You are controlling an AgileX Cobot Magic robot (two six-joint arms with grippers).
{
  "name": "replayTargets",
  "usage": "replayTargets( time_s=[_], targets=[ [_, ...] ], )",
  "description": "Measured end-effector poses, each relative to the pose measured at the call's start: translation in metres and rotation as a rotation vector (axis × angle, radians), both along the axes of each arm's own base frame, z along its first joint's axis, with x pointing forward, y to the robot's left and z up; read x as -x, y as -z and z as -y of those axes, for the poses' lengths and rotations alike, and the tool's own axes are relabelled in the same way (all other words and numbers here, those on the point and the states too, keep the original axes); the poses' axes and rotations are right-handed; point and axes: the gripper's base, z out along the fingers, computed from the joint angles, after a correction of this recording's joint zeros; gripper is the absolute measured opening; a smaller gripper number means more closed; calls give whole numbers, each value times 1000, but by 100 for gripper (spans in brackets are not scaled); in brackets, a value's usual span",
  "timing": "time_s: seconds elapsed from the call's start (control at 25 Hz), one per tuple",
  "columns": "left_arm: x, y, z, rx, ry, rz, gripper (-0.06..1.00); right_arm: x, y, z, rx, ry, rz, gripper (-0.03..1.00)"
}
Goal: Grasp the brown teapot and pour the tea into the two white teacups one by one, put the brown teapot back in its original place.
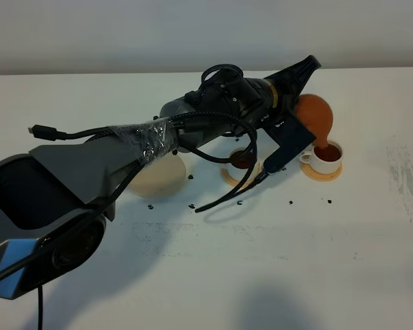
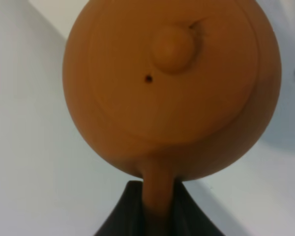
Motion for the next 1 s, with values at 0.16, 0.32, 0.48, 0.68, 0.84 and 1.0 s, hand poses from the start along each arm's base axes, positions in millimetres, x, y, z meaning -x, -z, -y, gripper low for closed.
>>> replayTargets(
  time_s=[0.16, 0.32, 0.48, 0.68, 0.84, 1.0],
  targets=[
    [4, -13, -4, 23, -55, -54, 8, 0, 0, 0, 0, 0, 0, 21],
    [5, -33, -10, 96, -132, -92, 8, 0, 0, 0, 0, 0, 0, 21],
    [11, -49, -15, 193, -242, -200, 8, 0, 0, 0, 0, 0, 0, 21],
    [35, -72, -22, 265, -375, -484, 8, 0, 0, 0, 0, 0, 0, 21],
    [55, -77, -23, 227, -448, -652, 8, 0, 0, 0, 0, 0, 0, 21],
    [68, -78, -14, 230, -467, -695, 8, 0, 0, 0, 0, 0, 0, 21]
  ],
)
